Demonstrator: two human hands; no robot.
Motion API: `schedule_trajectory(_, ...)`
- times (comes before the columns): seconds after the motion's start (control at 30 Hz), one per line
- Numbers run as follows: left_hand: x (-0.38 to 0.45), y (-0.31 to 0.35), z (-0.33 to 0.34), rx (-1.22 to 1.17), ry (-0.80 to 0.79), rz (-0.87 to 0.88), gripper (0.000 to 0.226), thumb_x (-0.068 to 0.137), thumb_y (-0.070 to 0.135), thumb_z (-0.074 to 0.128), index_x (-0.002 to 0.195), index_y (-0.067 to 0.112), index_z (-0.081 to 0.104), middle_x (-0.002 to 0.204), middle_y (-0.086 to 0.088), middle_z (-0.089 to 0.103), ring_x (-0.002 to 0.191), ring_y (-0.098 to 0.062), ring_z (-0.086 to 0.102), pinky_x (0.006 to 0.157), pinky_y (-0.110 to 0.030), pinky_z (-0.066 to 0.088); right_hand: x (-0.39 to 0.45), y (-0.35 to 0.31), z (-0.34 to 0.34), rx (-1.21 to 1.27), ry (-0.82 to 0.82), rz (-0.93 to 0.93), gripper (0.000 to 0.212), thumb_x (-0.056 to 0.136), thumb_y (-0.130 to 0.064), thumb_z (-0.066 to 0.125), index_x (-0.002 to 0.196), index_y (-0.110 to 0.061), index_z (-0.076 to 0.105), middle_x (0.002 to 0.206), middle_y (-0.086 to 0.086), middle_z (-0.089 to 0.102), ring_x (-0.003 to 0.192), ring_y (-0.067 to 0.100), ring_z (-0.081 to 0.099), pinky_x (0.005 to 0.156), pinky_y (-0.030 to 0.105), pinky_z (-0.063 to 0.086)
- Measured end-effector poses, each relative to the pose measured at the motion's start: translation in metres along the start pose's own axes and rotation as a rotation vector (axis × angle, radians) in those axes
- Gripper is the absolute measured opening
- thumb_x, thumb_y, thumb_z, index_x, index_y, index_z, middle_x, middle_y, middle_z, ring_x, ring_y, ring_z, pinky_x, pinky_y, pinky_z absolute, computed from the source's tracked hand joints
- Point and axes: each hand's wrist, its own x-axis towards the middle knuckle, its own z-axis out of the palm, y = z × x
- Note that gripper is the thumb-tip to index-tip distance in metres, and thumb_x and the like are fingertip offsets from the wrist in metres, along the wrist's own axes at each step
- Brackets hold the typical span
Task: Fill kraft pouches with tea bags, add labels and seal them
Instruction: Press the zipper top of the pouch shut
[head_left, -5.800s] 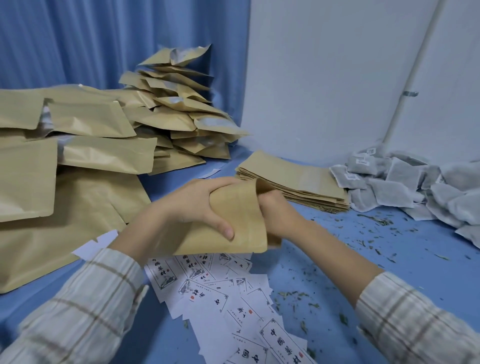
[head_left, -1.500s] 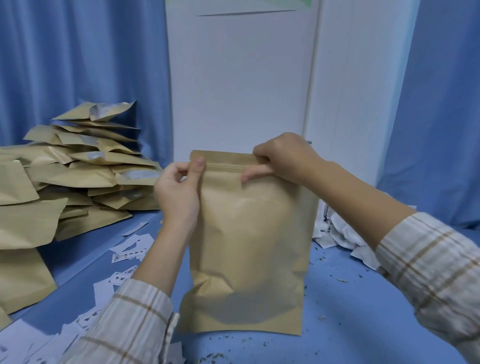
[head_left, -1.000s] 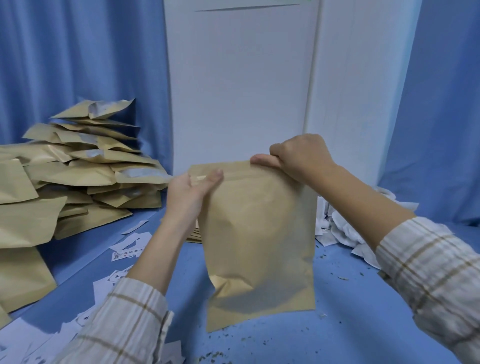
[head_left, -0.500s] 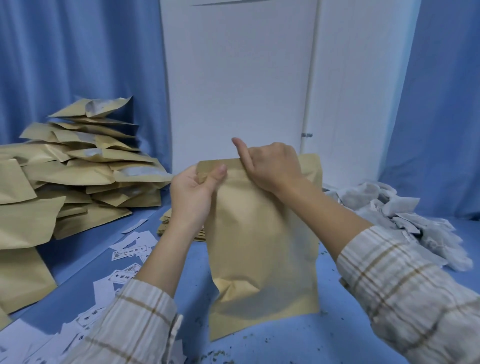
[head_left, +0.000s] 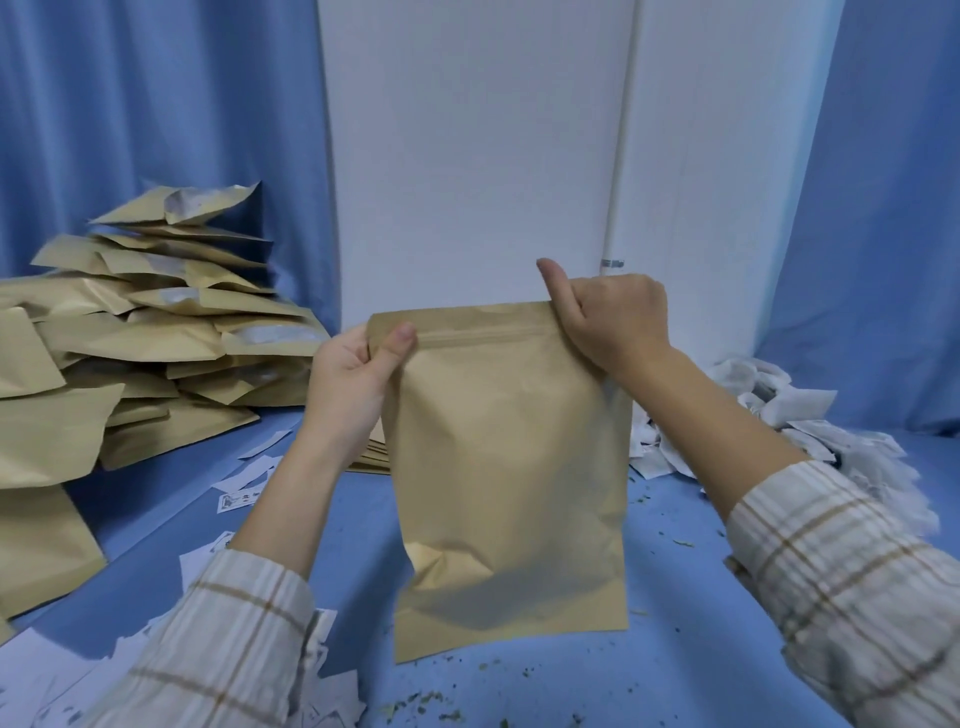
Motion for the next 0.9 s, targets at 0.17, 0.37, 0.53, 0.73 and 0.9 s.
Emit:
schedule_trajectory(0.17, -0.002, -0.007, -0.018, -0.028, 0.045, -0.022, 0.021, 0.077, 0.044, 0.062, 0.073, 0.026, 0.071, 0.069, 0.011, 0.068, 0.067, -0.008, 0.060, 0.061, -0.024, 0.047, -0.030, 0.028, 0.012, 0.933, -0.383, 0.391, 0.041, 0.069, -0.061, 0.065, 0.097, -0.031, 0.061, 0.091, -0.021, 0.066, 0.088, -0.005, 0.061, 0.070, 0.009, 0.044)
schedule_trajectory(0.37, -0.032, -0.045, -0.027, 0.004, -0.194, -0.385, 0.029, 0.069, 0.035, 0.078, 0.092, 0.021, 0.068, 0.090, 0.005, 0.074, 0.086, -0.017, 0.070, 0.063, -0.022, 0.055, -0.105, 0.046, 0.051, 1.354, -0.952, 0.542, 0.056, 0.060, -0.031, 0.080, 0.111, -0.016, 0.063, 0.110, 0.002, 0.070, 0.101, 0.020, 0.067, 0.074, 0.024, 0.055)
schedule_trajectory(0.53, -0.060, -0.067, -0.031, -0.008, -0.288, -0.583, 0.050, 0.071, 0.036, 0.068, 0.112, 0.010, 0.061, 0.111, -0.009, 0.069, 0.098, -0.024, 0.067, 0.082, -0.039, 0.055, -0.124, 0.047, 0.059, 1.460, -0.957, 0.667, 0.043, 0.069, -0.023, 0.077, 0.110, -0.014, 0.064, 0.109, 0.004, 0.070, 0.098, 0.019, 0.068, 0.073, 0.025, 0.055)
schedule_trajectory(0.73, -0.038, -0.040, -0.038, -0.302, -0.269, -0.650, 0.052, 0.086, 0.055, 0.042, 0.112, 0.018, 0.068, 0.117, -0.008, 0.065, 0.102, -0.024, 0.060, 0.088, -0.033, 0.047, -0.116, 0.029, 0.057, 1.653, -0.698, 0.820, 0.031, 0.081, -0.013, 0.062, 0.112, -0.011, 0.059, 0.099, 0.005, 0.073, 0.085, 0.018, 0.071, 0.064, 0.027, 0.056)
schedule_trajectory(0.9, -0.046, -0.028, -0.078, -0.754, -0.095, -0.590, 0.055, 0.094, 0.053, 0.030, 0.112, 0.018, 0.069, 0.117, -0.003, 0.065, 0.109, -0.021, 0.052, 0.095, -0.031, 0.035, -0.093, -0.038, 0.056, 1.908, -0.724, 1.073, 0.019, 0.089, -0.008, 0.049, 0.103, -0.002, 0.060, 0.076, 0.010, 0.073, 0.064, 0.021, 0.071, 0.054, 0.031, 0.058)
